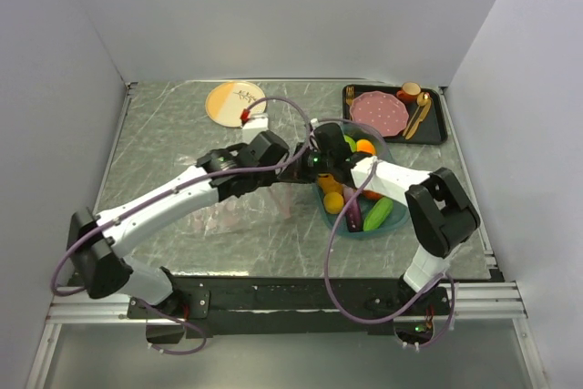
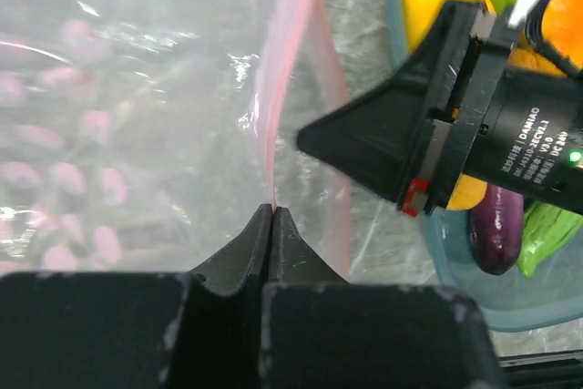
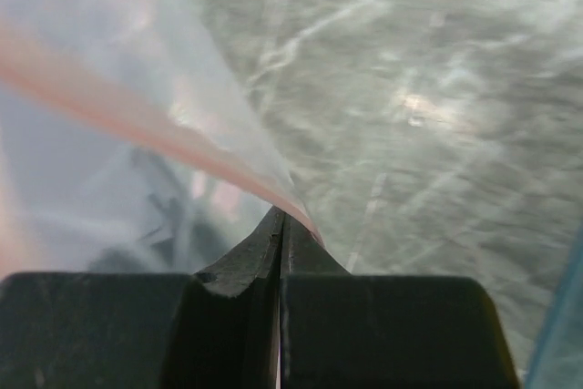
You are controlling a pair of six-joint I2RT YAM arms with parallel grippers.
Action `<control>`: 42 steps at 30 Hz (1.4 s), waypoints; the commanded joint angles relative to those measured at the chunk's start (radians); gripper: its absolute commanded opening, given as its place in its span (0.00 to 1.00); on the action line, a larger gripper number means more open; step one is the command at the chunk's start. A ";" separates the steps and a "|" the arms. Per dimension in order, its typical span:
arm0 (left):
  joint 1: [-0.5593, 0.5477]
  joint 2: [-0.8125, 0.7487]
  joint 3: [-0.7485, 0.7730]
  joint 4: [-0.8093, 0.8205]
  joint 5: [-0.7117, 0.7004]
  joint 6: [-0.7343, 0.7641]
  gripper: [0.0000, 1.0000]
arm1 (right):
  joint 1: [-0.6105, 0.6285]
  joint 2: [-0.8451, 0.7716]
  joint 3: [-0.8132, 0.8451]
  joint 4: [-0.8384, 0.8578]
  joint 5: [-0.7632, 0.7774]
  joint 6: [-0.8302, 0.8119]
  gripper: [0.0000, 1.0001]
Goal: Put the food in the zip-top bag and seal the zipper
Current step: Open the zipper of the food storage bag at the center of the board.
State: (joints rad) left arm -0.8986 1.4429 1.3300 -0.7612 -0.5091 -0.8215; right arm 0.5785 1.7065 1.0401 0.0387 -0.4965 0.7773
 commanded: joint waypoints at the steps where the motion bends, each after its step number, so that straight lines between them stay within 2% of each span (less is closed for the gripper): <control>1: 0.035 -0.099 0.003 -0.055 -0.042 0.004 0.01 | 0.006 0.027 0.031 -0.072 0.102 -0.033 0.00; 5: 0.052 -0.127 -0.005 -0.056 -0.012 0.027 0.01 | 0.006 0.057 0.021 -0.054 0.085 -0.018 0.00; 10: 0.058 -0.128 0.009 -0.142 -0.077 -0.013 0.01 | 0.006 0.051 0.008 -0.046 0.098 -0.004 0.00; 13: 0.076 -0.141 -0.029 -0.060 -0.016 0.018 0.01 | 0.007 0.038 0.011 -0.014 0.043 -0.024 0.00; 16: 0.082 -0.105 -0.051 -0.023 -0.008 0.018 0.01 | 0.021 -0.007 0.046 -0.064 0.078 -0.081 0.00; 22: 0.084 0.011 0.011 -0.024 -0.013 0.030 0.01 | 0.023 -0.166 0.034 -0.109 0.171 -0.118 0.11; 24: 0.082 0.027 0.018 -0.013 -0.003 0.039 0.01 | 0.021 -0.238 0.025 -0.134 0.220 -0.134 0.27; 27: 0.082 0.033 0.017 -0.006 0.001 0.041 0.01 | 0.018 -0.317 0.018 -0.203 0.347 -0.142 0.40; 30: 0.082 0.028 0.011 0.003 0.017 0.051 0.01 | -0.022 -0.360 -0.009 -0.264 0.424 -0.138 0.46; 34: 0.084 0.011 -0.002 0.029 0.050 0.071 0.01 | -0.118 -0.384 -0.077 -0.284 0.412 -0.144 0.52; 35: 0.084 0.004 -0.008 0.034 0.058 0.074 0.01 | -0.156 -0.389 -0.100 -0.290 0.415 -0.156 0.61; 38: 0.082 -0.006 -0.014 0.052 0.081 0.090 0.01 | -0.206 -0.387 -0.124 -0.309 0.408 -0.196 0.62; 42: 0.082 -0.004 -0.009 0.062 0.089 0.102 0.01 | -0.223 -0.393 -0.117 -0.431 0.438 -0.250 0.64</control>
State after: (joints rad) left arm -0.8169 1.4796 1.2984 -0.7410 -0.4473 -0.7521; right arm 0.3584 1.3338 0.9150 -0.2985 -0.0959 0.6018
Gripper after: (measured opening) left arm 0.020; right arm 0.628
